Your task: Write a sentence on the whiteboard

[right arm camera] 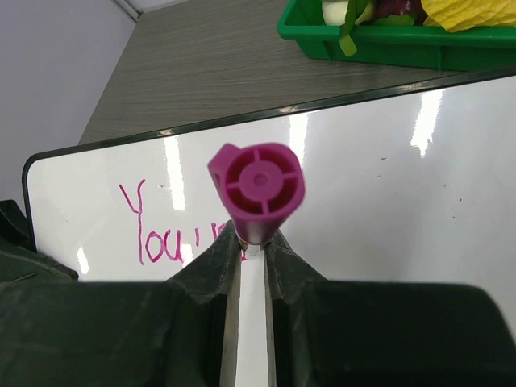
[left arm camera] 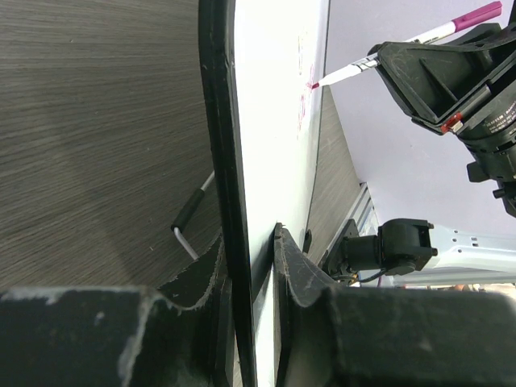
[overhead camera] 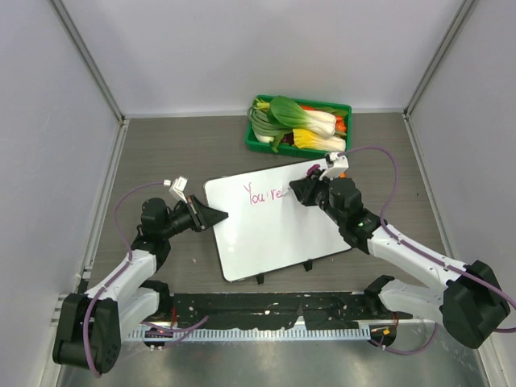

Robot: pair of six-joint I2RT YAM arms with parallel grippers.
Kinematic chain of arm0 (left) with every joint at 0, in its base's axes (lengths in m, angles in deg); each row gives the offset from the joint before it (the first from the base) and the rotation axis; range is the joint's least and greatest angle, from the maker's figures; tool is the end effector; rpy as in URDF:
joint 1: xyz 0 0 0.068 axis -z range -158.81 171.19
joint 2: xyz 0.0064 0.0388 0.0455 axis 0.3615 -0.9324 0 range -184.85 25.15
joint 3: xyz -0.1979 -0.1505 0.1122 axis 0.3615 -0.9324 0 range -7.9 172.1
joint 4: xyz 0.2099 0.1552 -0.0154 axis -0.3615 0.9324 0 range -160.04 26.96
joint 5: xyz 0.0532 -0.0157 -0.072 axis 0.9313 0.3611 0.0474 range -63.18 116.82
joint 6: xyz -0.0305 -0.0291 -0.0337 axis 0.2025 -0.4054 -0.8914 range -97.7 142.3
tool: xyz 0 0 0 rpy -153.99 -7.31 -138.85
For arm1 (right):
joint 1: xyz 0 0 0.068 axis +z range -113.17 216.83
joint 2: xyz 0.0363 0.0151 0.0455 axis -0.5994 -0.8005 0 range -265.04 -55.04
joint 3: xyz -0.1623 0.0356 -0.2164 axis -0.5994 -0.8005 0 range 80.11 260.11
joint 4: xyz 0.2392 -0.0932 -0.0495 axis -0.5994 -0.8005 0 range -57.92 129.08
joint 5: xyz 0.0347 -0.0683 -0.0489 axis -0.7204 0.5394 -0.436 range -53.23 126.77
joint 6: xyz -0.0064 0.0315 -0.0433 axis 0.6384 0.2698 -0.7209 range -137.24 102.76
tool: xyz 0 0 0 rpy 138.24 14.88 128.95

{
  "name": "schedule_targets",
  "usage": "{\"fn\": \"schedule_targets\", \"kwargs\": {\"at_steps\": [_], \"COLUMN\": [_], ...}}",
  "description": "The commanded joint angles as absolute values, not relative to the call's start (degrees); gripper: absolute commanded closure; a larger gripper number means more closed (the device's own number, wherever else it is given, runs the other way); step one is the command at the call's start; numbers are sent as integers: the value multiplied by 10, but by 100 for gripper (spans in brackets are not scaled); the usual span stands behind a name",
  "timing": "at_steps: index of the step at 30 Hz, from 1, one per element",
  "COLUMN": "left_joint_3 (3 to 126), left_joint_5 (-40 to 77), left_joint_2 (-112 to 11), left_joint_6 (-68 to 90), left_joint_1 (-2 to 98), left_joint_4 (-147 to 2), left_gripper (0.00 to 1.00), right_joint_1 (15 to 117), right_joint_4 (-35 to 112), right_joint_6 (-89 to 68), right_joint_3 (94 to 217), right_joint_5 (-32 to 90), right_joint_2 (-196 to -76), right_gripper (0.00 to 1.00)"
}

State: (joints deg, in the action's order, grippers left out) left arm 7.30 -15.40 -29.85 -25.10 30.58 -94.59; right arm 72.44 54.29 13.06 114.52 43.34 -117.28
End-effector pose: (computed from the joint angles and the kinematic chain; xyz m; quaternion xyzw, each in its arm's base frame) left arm 0.1856 -0.0550 0.1925 -0.0347 0.7721 -0.5211 0.3621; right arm 0.2043 0.1414 0.2619 -0.0003 0.7801 0.3020 0.5480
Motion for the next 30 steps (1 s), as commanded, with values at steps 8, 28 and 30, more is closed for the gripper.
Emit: {"fn": "schedule_targets", "kwargs": {"at_steps": [8,28,30], "left_joint_3": [70,68,68], "left_joint_5": [-69,-68,-68], "left_joint_2": [-306,-300,-300], "left_joint_6": [-137,-137,-137], "left_joint_1": [306,305,305], "left_joint_4": [-888,-886,-886], "left_gripper": [100,100,100], "right_joint_1": [715,695,693], "right_joint_4": [526,488,485], "right_joint_6": [121,134,135], "right_joint_3": [1173,1154,1152], "right_joint_5": [451,442,441], "right_joint_2": [-1143,-1047,-1041], "right_gripper": [99,99,99]}}
